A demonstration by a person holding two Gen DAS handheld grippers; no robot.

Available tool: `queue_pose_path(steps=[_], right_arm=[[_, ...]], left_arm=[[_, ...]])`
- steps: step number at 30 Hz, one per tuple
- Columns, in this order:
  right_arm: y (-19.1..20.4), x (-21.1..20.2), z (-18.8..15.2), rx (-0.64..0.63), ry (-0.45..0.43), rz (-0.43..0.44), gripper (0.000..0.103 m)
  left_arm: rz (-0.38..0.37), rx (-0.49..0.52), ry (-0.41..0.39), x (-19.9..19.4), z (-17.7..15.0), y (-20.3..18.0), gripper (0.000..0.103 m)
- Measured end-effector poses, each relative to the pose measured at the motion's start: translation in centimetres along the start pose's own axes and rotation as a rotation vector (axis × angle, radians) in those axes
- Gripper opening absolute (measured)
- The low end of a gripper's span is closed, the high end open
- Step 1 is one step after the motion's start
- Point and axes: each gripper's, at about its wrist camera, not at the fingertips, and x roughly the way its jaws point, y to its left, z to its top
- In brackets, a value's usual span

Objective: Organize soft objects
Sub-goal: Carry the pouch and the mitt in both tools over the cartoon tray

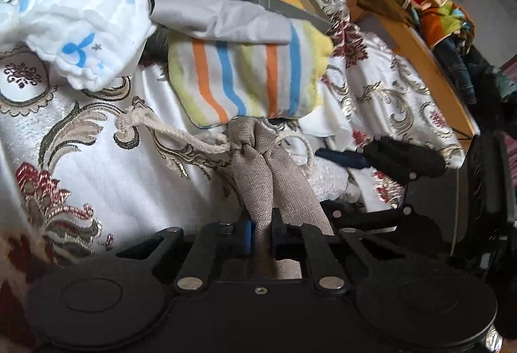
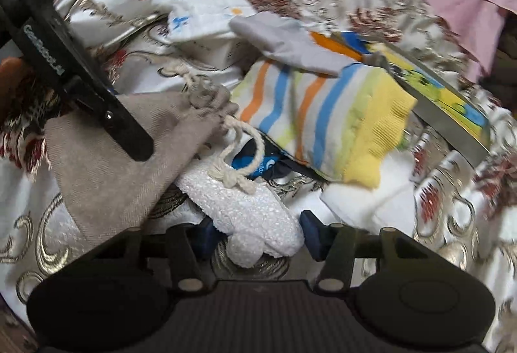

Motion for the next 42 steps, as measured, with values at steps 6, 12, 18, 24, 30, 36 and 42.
queue_pose_path(steps=[6,12,18,24,30,36,42], right_arm=[[0.2,-1.6,-1.1,0.117,-0.040,-0.083,0.057],[-0.7,-4.7,-1.3,0.202,-0.121,-0.176,0.057],[-3.0,-8.3,-1.2,0.334,-0.235,-0.256,0.057],[-6.0,-10.3,-0.1,0.407,-0.281,-0.296,0.057],[-9.8,-11.3,1.9,0.446,-0.323,-0.322,0.057],[-14.6,-10.1,4.5,0.457,-0.335,-0.330,0.057],[-19.7,-5.7,7.8,0.440,-0.335,-0.329,0.057]], left_arm=[[-0.037,0.007,-0.092,-2.1,-0.7,-0.7,0.010],[-0.096,0.004,-0.224,-4.5,-0.8,-1.5,0.010],[-0.120,0.025,-0.310,-6.5,2.3,-3.1,0.010],[-0.146,0.076,-0.379,-7.2,8.0,-5.3,0.010],[-0.154,0.133,-0.430,-6.4,13.3,-7.5,0.010],[-0.159,0.153,-0.450,-4.2,17.8,-8.2,0.011],[-0.144,0.160,-0.464,-1.2,23.1,-6.5,0.011]])
